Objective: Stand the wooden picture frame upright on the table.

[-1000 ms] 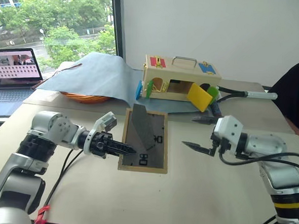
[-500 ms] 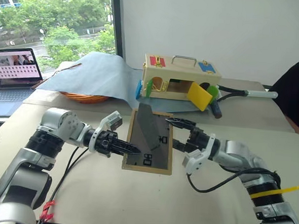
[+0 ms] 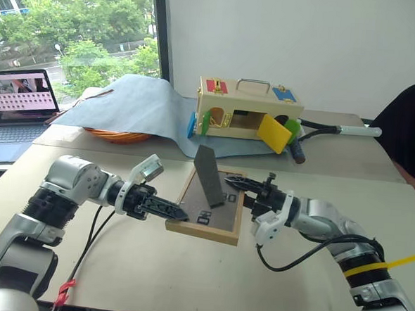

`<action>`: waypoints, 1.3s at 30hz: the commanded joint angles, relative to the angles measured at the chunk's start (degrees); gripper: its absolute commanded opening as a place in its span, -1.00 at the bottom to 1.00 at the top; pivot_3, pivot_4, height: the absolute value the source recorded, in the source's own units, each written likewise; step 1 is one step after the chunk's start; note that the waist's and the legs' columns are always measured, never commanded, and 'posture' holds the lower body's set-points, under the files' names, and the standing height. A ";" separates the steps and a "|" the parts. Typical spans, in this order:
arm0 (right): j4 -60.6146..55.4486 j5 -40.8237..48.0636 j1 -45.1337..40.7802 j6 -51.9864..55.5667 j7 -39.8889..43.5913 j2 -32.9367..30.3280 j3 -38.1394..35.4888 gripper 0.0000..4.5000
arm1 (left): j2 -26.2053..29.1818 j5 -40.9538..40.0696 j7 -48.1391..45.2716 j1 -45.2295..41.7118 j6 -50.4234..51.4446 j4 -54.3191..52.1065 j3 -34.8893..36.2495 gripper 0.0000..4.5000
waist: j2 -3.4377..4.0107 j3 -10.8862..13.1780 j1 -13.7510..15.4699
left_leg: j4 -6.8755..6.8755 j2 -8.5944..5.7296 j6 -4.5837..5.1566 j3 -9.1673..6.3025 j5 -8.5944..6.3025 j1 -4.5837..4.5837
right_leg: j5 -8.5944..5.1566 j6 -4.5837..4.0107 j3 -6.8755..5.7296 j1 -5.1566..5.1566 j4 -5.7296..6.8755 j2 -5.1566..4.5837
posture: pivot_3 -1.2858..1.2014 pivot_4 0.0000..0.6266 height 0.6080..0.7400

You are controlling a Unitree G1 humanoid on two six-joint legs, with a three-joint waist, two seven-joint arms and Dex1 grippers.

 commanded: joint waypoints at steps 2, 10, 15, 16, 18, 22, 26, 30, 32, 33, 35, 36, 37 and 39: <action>1.18 18.44 -1.33 8.89 7.24 0.74 -2.33 -0.44 | 1.16 1.38 4.07 4.26 -9.37 -0.44 11.83 1.00 | 0.00 0.01 -0.13 | 0.00 0.00 0.00 -0.01 0.00 0.00 | 0.03 -0.05 -0.01 0.00 0.01 0.00 | 0.03 -0.52 -0.02; -3.93 50.01 -1.21 50.80 21.49 8.20 -7.60 -0.44 | -0.40 -2.21 10.38 14.02 -12.27 -10.40 24.44 1.00 | 0.03 0.06 -0.05 | 0.04 0.02 0.02 -0.26 0.01 0.02 | 0.04 -0.08 -0.31 0.27 -0.02 0.00 | 0.03 -0.52 -0.02; -6.88 59.87 -1.34 73.88 20.49 10.46 -10.53 -0.44 | -2.29 -3.82 15.69 18.38 -11.37 -16.41 27.11 1.00 | 0.06 0.08 0.31 | 0.05 0.02 0.03 -0.34 0.03 0.01 | 0.03 -0.10 -0.41 0.28 -0.01 0.00 | 0.03 -0.52 -0.02; -6.89 60.88 -1.25 76.85 20.08 10.92 -10.98 -0.44 | -2.61 -4.19 16.62 19.13 -11.11 -17.53 27.50 1.00 | 0.06 0.08 0.31 | 0.05 0.02 0.04 -0.34 0.03 0.01 | 0.03 -0.10 -0.42 0.29 -0.03 0.00 | 0.03 -0.52 -0.02; -7.04 61.90 -1.07 80.68 19.16 11.66 -11.83 -0.44 | -2.96 -4.43 17.70 20.42 -11.20 -18.79 28.00 1.00 | 0.06 0.08 0.26 | 0.04 0.02 0.04 -0.34 0.03 0.01 | 0.02 -0.10 -0.42 0.26 -0.03 0.00 | 0.03 -0.52 -0.02; -6.57 62.86 -0.68 86.86 18.31 12.40 -13.15 -0.44 | -3.18 -5.10 19.11 21.74 -11.47 -19.90 28.34 1.00 | 0.07 0.08 0.20 | 0.01 0.02 0.04 -0.33 0.03 0.01 | 0.01 -0.10 -0.41 0.22 -0.03 0.00 | 0.03 -0.52 -0.02; -6.87 63.77 0.23 92.37 19.29 12.25 -13.14 -0.44 | -3.42 -5.68 20.16 22.00 -11.65 -20.12 28.14 1.00 | 0.07 0.08 0.20 | -0.01 0.02 0.04 -0.32 0.03 0.00 | -0.02 -0.05 -0.41 0.20 -0.04 0.00 | 0.03 -0.52 -0.02; -8.51 64.57 1.44 95.78 21.04 12.76 -11.74 -0.44 | -4.09 -5.39 21.51 22.50 -12.10 -20.94 27.50 1.00 | 0.07 0.08 0.19 | -0.02 0.02 0.04 -0.32 0.03 0.00 | -0.06 0.01 -0.41 0.21 -0.06 0.00 | 0.03 -0.52 -0.02; -10.33 64.64 2.40 96.47 21.26 13.47 -11.11 -0.44 | -4.30 -3.58 22.28 24.07 -13.97 -22.42 26.52 1.00 | 0.07 0.08 0.15 | -0.04 0.02 0.04 -0.32 0.03 0.01 | -0.06 0.01 -0.41 0.21 -0.07 0.00 | 0.03 -0.52 -0.02; -11.24 64.88 2.87 97.07 21.21 13.83 -10.97 -0.44 | -4.32 -2.82 22.50 24.83 -14.90 -23.09 26.16 1.00 | 0.07 0.08 0.01 | -0.06 0.02 0.04 -0.32 0.02 0.01 | -0.07 0.01 -0.41 0.21 -0.08 0.00 | 0.03 -0.52 -0.02; -12.83 64.88 3.88 97.96 21.44 14.14 -10.25 -0.45 | -5.05 -1.75 23.29 25.94 -17.38 -23.93 26.24 1.00 | 0.07 0.08 -0.19 | -0.11 0.02 0.04 -0.32 0.03 0.01 | -0.07 -0.01 -0.41 0.17 -0.08 0.00 | 0.03 -0.52 -0.02; -13.48 64.85 4.33 98.27 21.55 14.29 -10.02 -0.45 | -5.58 -1.13 23.55 26.41 -19.14 -24.20 26.46 1.00 | 0.07 0.08 -0.17 | -0.12 0.02 0.04 -0.32 0.03 0.02 | -0.07 -0.02 -0.41 0.17 -0.07 0.00 | 0.03 -0.52 -0.02; -14.18 64.69 4.90 98.60 21.49 14.46 -9.65 -0.45 | -5.38 -0.55 23.64 26.71 -19.59 -24.35 25.93 1.00 | 0.07 0.08 -0.15 | -0.13 0.02 0.04 -0.32 0.03 0.02 | -0.08 -0.02 -0.41 0.17 -0.07 0.00 | 0.03 -0.52 -0.02; -15.30 64.21 5.89 98.66 21.26 14.89 -9.10 -0.45 | -4.82 0.87 23.48 27.33 -20.83 -24.75 24.68 1.00 | 0.07 0.08 -0.19 | -0.12 0.02 0.04 -0.32 0.03 0.02 | -0.08 -0.02 -0.41 0.17 -0.08 0.00 | 0.03 -0.52 -0.02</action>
